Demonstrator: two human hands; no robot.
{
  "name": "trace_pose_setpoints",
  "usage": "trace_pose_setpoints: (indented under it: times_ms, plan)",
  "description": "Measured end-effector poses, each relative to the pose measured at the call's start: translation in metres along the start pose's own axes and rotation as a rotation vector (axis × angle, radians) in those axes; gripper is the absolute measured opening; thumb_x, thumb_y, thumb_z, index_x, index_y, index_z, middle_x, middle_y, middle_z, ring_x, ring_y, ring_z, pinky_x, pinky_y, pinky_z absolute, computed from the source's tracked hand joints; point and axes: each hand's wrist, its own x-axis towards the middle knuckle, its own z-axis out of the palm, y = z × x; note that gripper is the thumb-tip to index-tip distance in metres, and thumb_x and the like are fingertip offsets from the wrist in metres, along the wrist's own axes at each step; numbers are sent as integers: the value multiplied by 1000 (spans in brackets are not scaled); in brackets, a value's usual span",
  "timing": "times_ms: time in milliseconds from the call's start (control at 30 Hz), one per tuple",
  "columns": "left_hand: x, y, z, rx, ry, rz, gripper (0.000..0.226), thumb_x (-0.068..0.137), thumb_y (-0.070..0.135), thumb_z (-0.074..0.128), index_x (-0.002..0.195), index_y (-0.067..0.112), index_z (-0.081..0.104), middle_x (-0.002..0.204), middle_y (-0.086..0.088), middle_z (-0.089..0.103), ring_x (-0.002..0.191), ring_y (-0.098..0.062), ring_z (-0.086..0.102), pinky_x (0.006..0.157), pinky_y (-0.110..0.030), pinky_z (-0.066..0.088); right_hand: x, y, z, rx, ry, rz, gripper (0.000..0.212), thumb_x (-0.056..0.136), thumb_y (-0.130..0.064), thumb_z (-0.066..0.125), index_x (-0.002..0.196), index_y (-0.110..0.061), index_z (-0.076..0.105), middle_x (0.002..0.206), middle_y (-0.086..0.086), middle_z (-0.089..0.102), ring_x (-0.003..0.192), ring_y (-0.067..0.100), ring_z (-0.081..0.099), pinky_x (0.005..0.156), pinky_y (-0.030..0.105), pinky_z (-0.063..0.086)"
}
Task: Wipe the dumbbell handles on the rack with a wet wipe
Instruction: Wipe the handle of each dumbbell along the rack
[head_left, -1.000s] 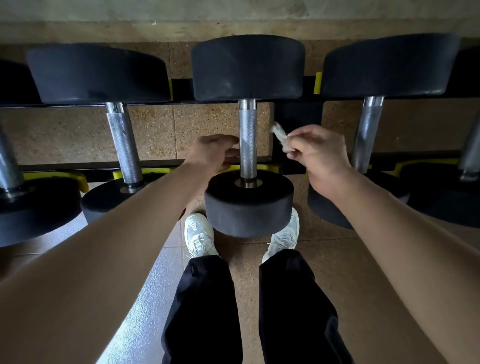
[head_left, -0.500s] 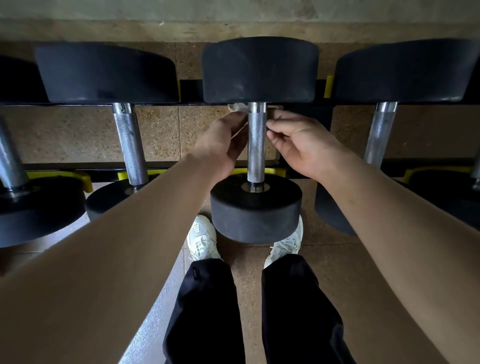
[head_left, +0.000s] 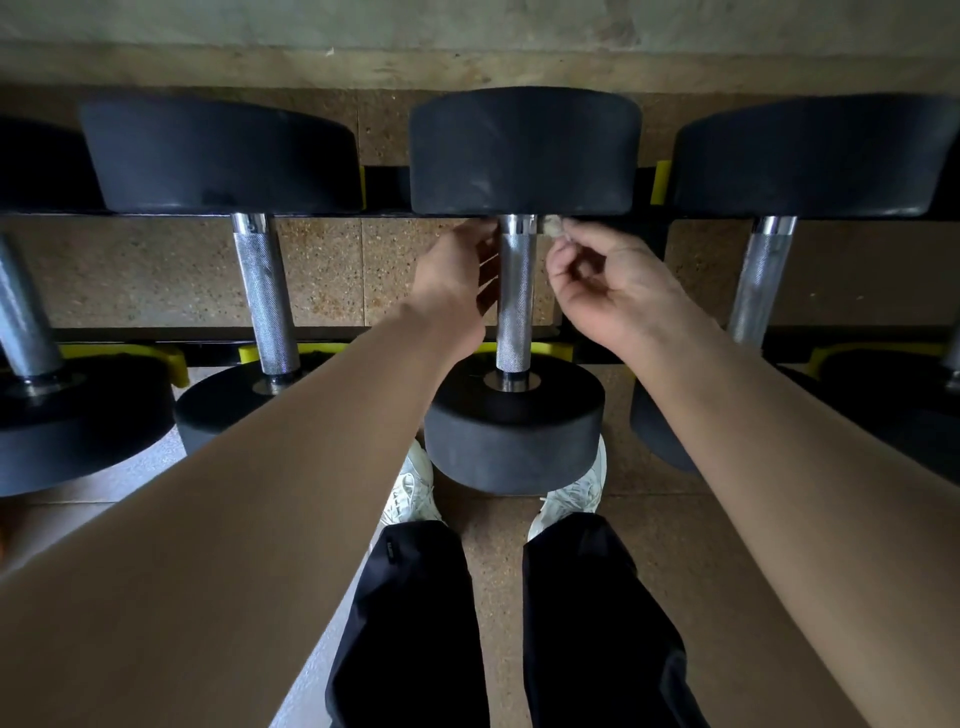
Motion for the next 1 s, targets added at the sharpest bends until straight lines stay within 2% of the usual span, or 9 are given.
trace_pose_setpoints:
  times_ms: [100,233,333,467,567,700,833,933,1000]
  plan:
    - [-6,-2,0,-30,8,25,18,98,18,59,80,18,65,60,9,66,74,-13,63,85,-33,52,0,6,3,-67,42,-17,3,86,7,71,85,5,70,71,12,70,56,12,63,54,15,52]
    - [-14,-4,-15,46,32,149,16,92,18,59,77,22,64,70,10,56,71,-11,50,72,-28,41,14,13,14,-252,123,-25,12,86,8,68,84,-3,67,86,10,68,66,14,62,43,17,46]
    - [-16,-3,-18,136,21,194,8,91,23,64,86,22,70,78,9,57,78,-12,51,74,-29,41,19,6,12,-350,129,-58,24,86,11,62,71,-7,61,73,7,59,63,13,56,43,19,43]
    - [-10,3,-6,200,76,82,5,97,25,66,96,22,69,88,7,63,89,-15,57,86,-32,48,2,-4,-7,-265,-34,-4,28,90,10,63,66,0,75,75,9,69,59,8,54,53,15,45]
    - [-6,3,-6,220,51,35,14,97,26,64,85,23,71,87,4,63,88,-17,57,85,-34,49,-4,-3,-18,-298,-91,-6,43,93,8,60,55,-5,76,81,10,70,63,7,53,56,15,46]
    - [-13,-5,-23,356,8,118,20,94,22,56,75,21,62,80,3,55,81,-18,48,78,-35,38,5,6,-10,-501,33,-129,23,86,14,65,85,-8,67,77,9,64,65,12,57,54,16,48]
    - [-19,-12,-38,541,0,178,24,97,16,53,77,19,66,86,4,58,82,-14,51,78,-32,39,2,3,-10,-698,52,-133,26,83,17,62,76,-8,65,73,7,60,67,14,56,56,17,49]
    - [-17,-13,-38,680,-31,191,26,99,15,52,82,21,70,87,11,62,82,-6,53,84,-31,40,-10,-5,-29,-884,64,-102,25,83,16,67,88,-8,71,86,10,69,70,14,62,59,17,51]
    - [-17,-14,-40,714,-58,180,25,98,14,53,82,21,70,82,14,62,79,-3,52,81,-30,38,-14,-6,-39,-961,65,-89,23,82,13,71,90,-8,73,85,10,73,71,15,64,58,17,52]
